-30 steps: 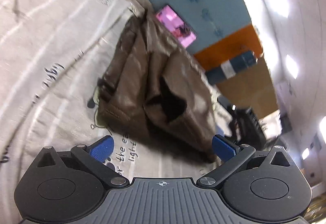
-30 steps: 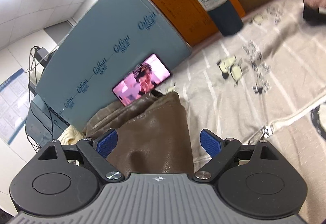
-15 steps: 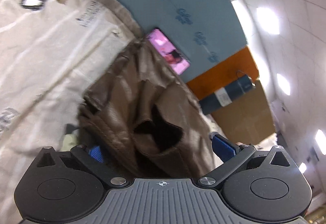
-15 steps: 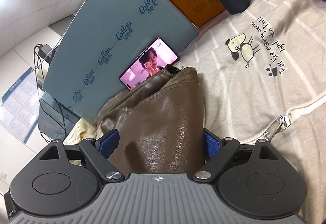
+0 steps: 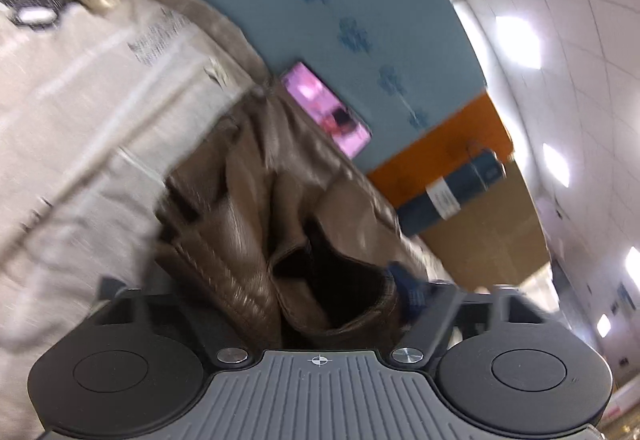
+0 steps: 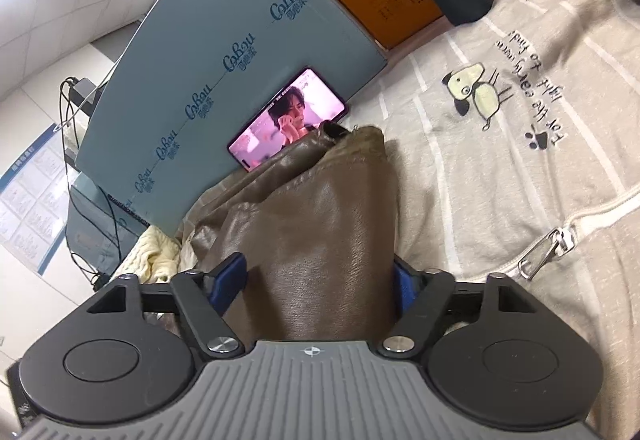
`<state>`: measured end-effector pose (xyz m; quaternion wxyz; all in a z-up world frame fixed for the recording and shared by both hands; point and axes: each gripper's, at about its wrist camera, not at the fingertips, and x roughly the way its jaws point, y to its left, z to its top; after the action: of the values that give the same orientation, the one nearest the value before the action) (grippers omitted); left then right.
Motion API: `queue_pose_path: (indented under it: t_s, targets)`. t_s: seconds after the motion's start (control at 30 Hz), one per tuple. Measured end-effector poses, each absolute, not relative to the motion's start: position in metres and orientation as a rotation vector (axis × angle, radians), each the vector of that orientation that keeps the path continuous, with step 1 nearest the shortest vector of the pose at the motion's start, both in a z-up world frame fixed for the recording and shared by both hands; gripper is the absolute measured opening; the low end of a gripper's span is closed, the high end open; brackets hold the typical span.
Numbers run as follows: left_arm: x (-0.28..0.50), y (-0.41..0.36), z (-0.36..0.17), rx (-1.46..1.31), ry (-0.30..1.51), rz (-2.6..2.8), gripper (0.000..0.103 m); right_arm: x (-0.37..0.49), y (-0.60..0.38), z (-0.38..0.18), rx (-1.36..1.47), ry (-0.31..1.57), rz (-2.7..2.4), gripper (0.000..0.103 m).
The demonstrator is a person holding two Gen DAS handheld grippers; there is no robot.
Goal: Fold clothes
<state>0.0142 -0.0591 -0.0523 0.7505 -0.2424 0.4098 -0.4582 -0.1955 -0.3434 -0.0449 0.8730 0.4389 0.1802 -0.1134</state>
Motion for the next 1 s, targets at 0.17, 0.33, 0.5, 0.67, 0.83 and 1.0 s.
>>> queue_pose_path:
  t_s: [0.17, 0.33, 0.5, 0.67, 0.83, 1.0]
  targets:
    - [0.018, -0.059, -0.062, -0.556, 0.915, -1.035, 0.031, -0.196, -0.343, -0.049, 0.982, 0.371, -0.166, 0.051]
    - [0.008, -0.053, -0.054, -0.532, 0.825, -1.076, 0.029, -0.199, -0.340, -0.044, 0.968, 0.330, -0.084, 0.027]
    - [-0.007, -0.037, -0.039, -0.474, 0.710, -1.091, 0.029, -0.199, -0.333, -0.039, 0.984, 0.302, 0.038, 0.022]
    - [-0.014, 0.001, -0.026, -0.467, 0.626, -1.072, 0.029, -0.193, -0.316, -0.028, 1.004, 0.311, 0.125, 0.022]
    - [-0.015, 0.047, -0.012, -0.496, 0.519, -1.016, 0.029, -0.168, -0.276, 0.001, 0.909, 0.310, 0.220, 0.022]
    - [-0.007, 0.094, 0.006, -0.517, 0.364, -0.910, 0.029, -0.124, -0.234, 0.032, 0.815, 0.287, 0.341, 0.022]
